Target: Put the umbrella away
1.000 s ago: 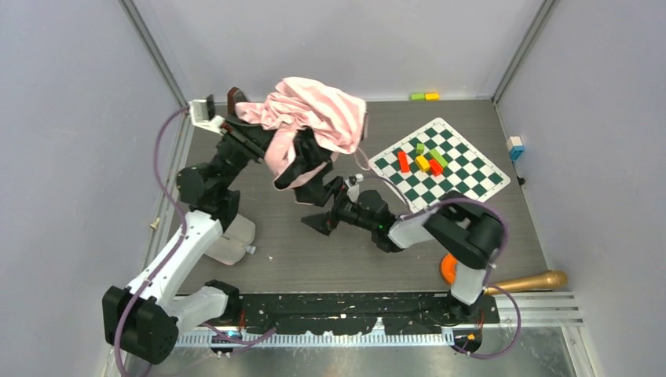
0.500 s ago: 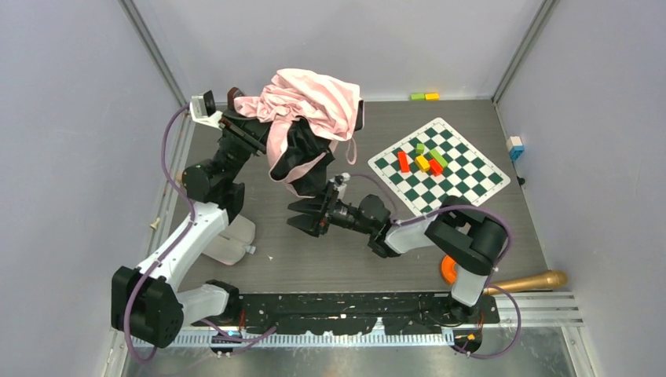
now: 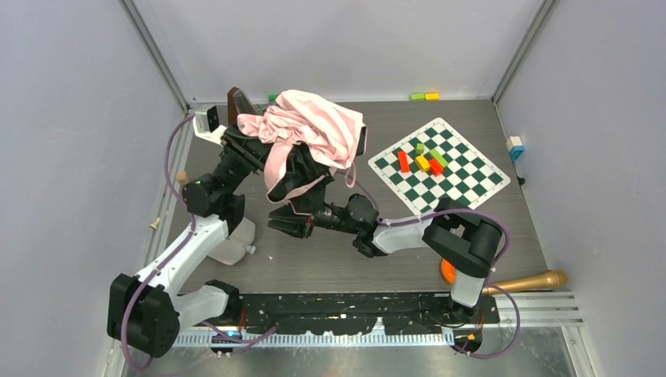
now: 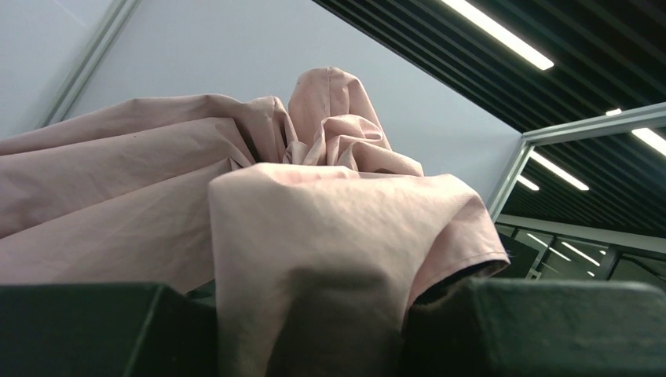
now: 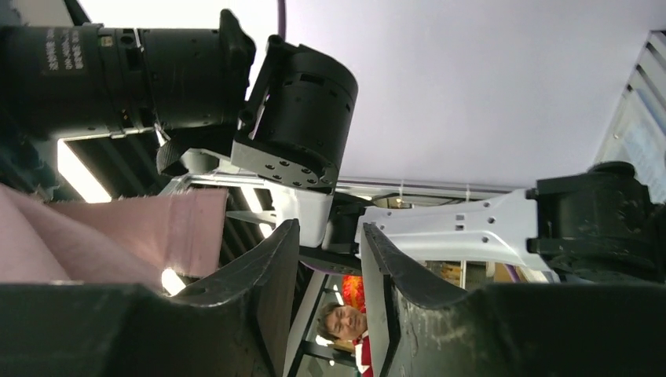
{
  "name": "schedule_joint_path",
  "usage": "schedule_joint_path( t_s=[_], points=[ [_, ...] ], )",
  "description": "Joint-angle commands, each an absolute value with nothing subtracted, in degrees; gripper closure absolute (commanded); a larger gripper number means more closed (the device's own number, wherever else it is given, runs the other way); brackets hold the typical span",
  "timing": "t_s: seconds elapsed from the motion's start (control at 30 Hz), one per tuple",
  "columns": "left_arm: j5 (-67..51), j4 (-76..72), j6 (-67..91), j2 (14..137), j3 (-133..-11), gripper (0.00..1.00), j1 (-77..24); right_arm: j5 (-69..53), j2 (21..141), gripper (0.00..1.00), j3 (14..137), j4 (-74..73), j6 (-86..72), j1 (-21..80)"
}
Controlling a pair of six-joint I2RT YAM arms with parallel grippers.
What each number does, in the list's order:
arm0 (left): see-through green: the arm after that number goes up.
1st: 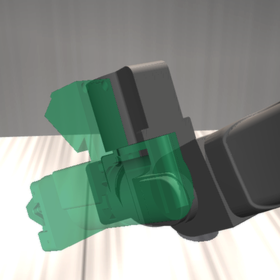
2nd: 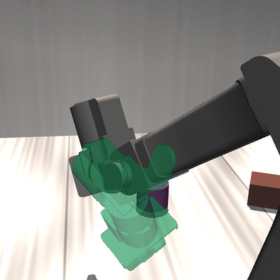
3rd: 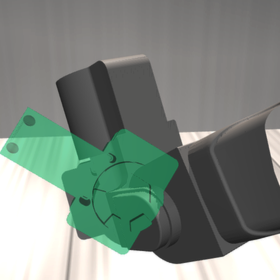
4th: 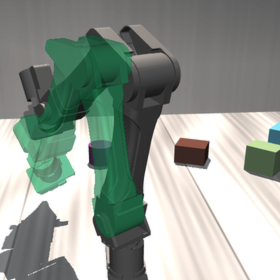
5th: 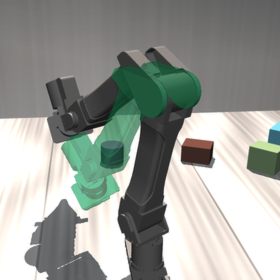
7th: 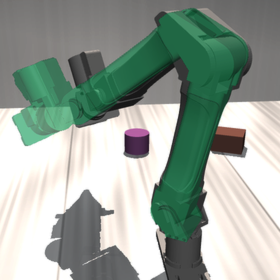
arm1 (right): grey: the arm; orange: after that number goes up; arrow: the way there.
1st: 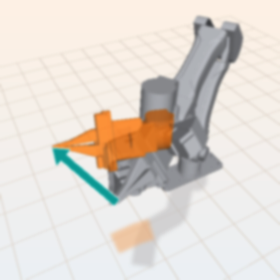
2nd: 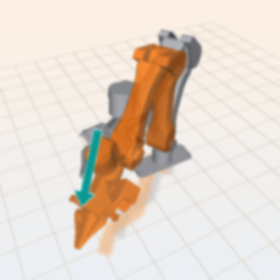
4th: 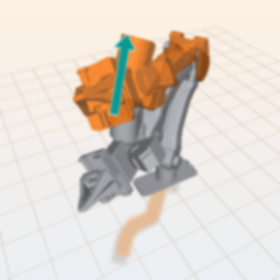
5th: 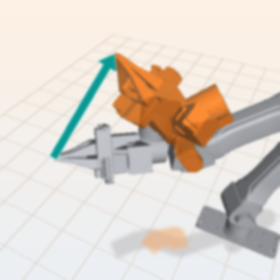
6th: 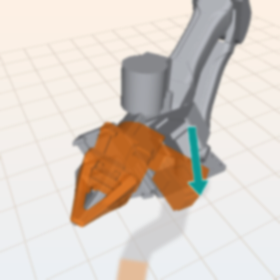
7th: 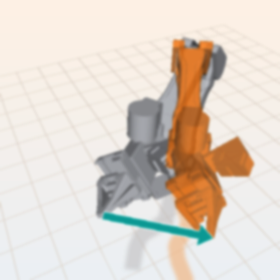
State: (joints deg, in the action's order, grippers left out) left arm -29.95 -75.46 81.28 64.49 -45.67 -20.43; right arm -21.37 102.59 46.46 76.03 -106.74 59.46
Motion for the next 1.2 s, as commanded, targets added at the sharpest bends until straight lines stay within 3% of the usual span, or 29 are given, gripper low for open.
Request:
schedule_joint_path(
  t_s=[0.0,0.1,0.13,0.3,0.5,0.57,0.6,0.7,0.83,0.87,0.93,1.07,1.13,1.17],
  points=[
    [-27.0,-80.6,78.0,60.8,-42.9,1.0,-20.6,-21.9,100.1,0.57,46.8,72.1,-105.4,60.2],
    [-29.3,-80.6,77.8,60.2,-45.6,1.0,-21.9,-21.6,103.1,0.38,46.8,80.7,-110.2,60.7],
    [-29.9,-80.7,78.3,60.7,-46.5,1.0,-21.4,-20.3,103.7,0.37,46.1,82.4,-111.2,61.1],
    [-27.4,-80.7,78.8,60.2,-44.2,1.0,-21.7,-19.6,99.2,0.44,43.3,77.3,-109.5,61.2],
    [-25.1,-80.7,75.7,58.1,-40.7,1.0,-23.3,-18.6,97.1,0.45,40.3,76.1,-108.7,61.6],
    [-26.6,-80.7,75.2,58.6,-42.4,1.0,-23.8,-18.6,97.8,0.49,40.0,78.5,-109.7,61.6],
    [-27.4,-80.7,75.0,58.8,-43.6,1.0,-24.1,-18.5,99.0,0.57,40.4,81.2,-111.5,61.7],
    [-28.4,-80.7,74.8,58.7,-45.2,1.0,-25.1,-18.9,100.2,0.44,41.2,83.9,-113.6,62.4],
    [-27.2,-80.9,73.6,57.4,-44.0,1.0,-25.3,-19.1,97.0,0.45,40.8,80.1,-112.9,62.3],
    [-26.8,-80.9,72.9,56.7,-43.4,1.0,-25.1,-19.0,96.3,0.57,40.8,77.2,-111.4,62.3],
    [-23.9,-80.9,72.5,56.0,-41.4,1.0,-24.5,-18.1,94.8,0.62,40.5,74.8,-110.5,62.1],
    [-22.9,-80.9,72.2,55.5,-40.3,1.0,-24.7,-17.6,94.0,0.86,39.7,75.1,-109.8,62.1],
    [-23.2,-80.9,73.3,55.7,-41.3,1.0,-23.9,-16.0,95.4,0.83,40.4,78.5,-111.0,63.2],
    [-23.1,-80.9,73.9,55.6,-41.5,1.0,-23.3,-15.8,96.4,0.89,41.3,79.9,-111.4,63.4]
  ],
)
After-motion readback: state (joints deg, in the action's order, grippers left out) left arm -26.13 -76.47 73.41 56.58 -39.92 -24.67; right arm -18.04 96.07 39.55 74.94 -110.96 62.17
